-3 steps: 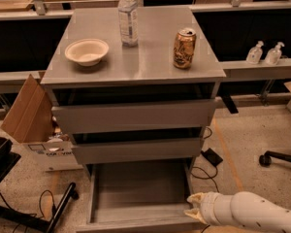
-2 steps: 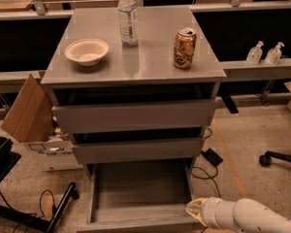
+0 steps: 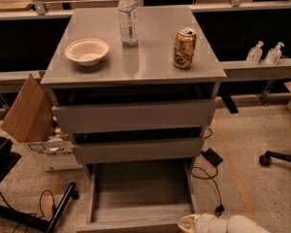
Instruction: Close bottom drawer
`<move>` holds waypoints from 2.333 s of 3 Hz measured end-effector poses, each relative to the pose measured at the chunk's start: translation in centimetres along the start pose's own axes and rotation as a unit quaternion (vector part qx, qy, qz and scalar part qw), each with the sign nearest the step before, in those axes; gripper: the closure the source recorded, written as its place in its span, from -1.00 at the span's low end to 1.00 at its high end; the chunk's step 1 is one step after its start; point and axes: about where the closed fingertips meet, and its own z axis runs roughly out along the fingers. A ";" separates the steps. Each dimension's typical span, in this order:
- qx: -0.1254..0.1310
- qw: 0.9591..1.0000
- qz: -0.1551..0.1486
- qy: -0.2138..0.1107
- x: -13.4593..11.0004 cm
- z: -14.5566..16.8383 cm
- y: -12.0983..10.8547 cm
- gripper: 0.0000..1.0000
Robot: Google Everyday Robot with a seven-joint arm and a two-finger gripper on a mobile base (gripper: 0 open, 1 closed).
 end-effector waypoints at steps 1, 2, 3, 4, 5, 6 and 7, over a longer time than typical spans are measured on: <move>0.000 1.000 0.000 0.000 0.0 0.0 0.0 1.00; -0.018 1.000 0.018 -0.010 2.1 2.5 1.4 1.00; -0.041 0.998 0.044 -0.020 6.0 6.7 3.6 1.00; -0.068 0.995 0.053 -0.040 10.0 11.0 5.5 1.00; -0.094 0.992 0.050 -0.065 13.1 14.8 5.7 1.00; -0.090 0.993 0.031 -0.069 13.6 16.3 2.5 1.00; -0.086 0.993 -0.001 -0.076 12.0 17.1 -0.9 1.00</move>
Offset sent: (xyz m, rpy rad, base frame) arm -0.0385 0.0323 -0.1064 0.1438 0.1101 -0.0078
